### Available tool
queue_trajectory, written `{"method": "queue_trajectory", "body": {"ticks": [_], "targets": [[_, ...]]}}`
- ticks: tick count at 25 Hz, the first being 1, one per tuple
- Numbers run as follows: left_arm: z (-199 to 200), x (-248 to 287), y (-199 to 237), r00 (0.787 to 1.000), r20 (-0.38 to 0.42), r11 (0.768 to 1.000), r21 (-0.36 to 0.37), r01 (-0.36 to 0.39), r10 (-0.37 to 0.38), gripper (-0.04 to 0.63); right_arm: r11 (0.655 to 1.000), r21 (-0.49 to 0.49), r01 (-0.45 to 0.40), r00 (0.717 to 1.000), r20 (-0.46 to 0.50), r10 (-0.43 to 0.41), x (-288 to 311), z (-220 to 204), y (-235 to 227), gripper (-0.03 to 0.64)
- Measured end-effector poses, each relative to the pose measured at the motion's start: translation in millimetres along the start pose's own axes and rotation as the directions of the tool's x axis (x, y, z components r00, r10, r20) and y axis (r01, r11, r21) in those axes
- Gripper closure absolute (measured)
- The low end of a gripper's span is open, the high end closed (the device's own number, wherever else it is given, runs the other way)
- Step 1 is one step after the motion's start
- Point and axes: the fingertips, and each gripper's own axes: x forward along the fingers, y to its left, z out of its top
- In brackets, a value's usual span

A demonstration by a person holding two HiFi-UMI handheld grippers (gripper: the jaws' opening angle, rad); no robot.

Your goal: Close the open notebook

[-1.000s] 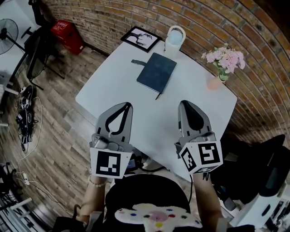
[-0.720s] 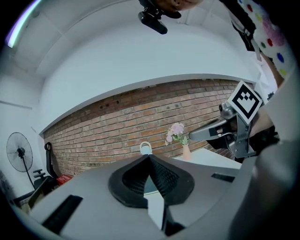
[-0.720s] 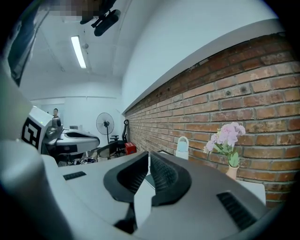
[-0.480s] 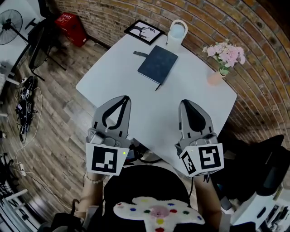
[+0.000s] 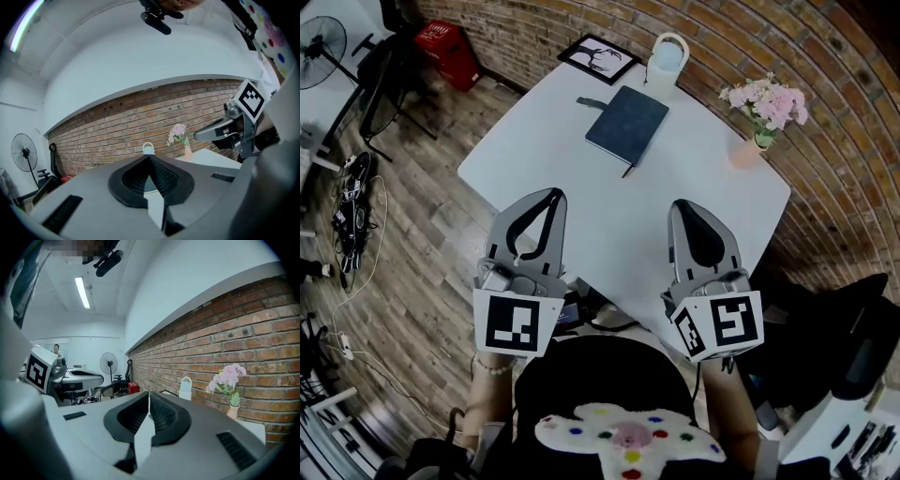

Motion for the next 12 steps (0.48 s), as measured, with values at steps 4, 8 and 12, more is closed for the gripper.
{"method": "queue_trajectory", "body": {"ticks": [4, 8, 12], "targets": [[1.3, -4.1, 2.9, 1.0, 0.007, 1.0, 0.003, -0.009, 0.009, 0.578, 1.0, -0.002, -0.007, 1.0, -0.002, 0.007, -0.8, -0.1, 5.1, 0.578], [0.9, -7.8, 4.0, 1.0, 0.009, 1.0, 0.003, -0.015, 0.015, 0.578, 1.0, -0.005, -0.01, 1.0, -0.001, 0.01, -2.3, -0.8, 8.5, 0.578], [0.6, -8.9, 4.4, 1.0, 0.007, 1.0, 0.001, -0.021, 0.021, 0.578, 1.0, -0.004, -0.015, 1.0, -0.003, 0.015, -2.2, -1.7, 9.1, 0.578]]}}
